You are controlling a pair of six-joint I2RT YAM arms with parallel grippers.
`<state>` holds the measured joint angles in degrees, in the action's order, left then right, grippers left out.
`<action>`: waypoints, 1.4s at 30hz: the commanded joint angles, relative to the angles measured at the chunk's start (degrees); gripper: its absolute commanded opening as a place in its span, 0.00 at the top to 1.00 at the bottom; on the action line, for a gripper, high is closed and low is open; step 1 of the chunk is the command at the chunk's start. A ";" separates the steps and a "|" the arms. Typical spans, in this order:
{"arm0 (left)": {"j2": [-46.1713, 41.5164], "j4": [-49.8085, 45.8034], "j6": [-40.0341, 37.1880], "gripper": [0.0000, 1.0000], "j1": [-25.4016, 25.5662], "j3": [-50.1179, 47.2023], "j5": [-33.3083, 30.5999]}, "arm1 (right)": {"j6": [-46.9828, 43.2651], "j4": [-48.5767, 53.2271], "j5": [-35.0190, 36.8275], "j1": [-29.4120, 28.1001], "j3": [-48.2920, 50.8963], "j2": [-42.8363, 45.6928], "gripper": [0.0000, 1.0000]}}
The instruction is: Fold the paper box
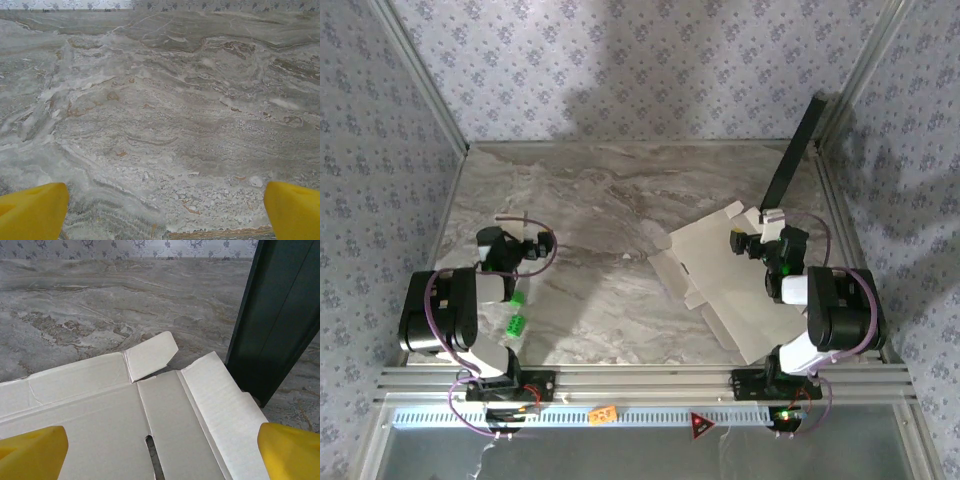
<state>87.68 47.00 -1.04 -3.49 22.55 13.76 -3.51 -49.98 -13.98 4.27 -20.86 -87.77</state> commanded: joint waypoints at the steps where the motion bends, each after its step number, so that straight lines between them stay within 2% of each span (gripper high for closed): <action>1: 0.20 2.39 -0.78 0.00 -0.28 -0.44 1.43 | -0.75 -1.30 -0.86 0.19 0.44 -0.12 0.01; 39: 0.41 2.22 0.51 0.00 -1.30 -0.05 1.71 | 0.49 -1.17 -0.61 0.93 0.24 -0.30 0.01; 42: 0.43 2.22 0.43 0.00 -1.35 -0.06 1.65 | 0.67 -0.83 2.11 0.50 -0.07 -0.27 0.01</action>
<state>87.68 47.00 -0.84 -4.56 22.55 13.98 -3.46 -49.95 -13.74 4.89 -20.82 -87.77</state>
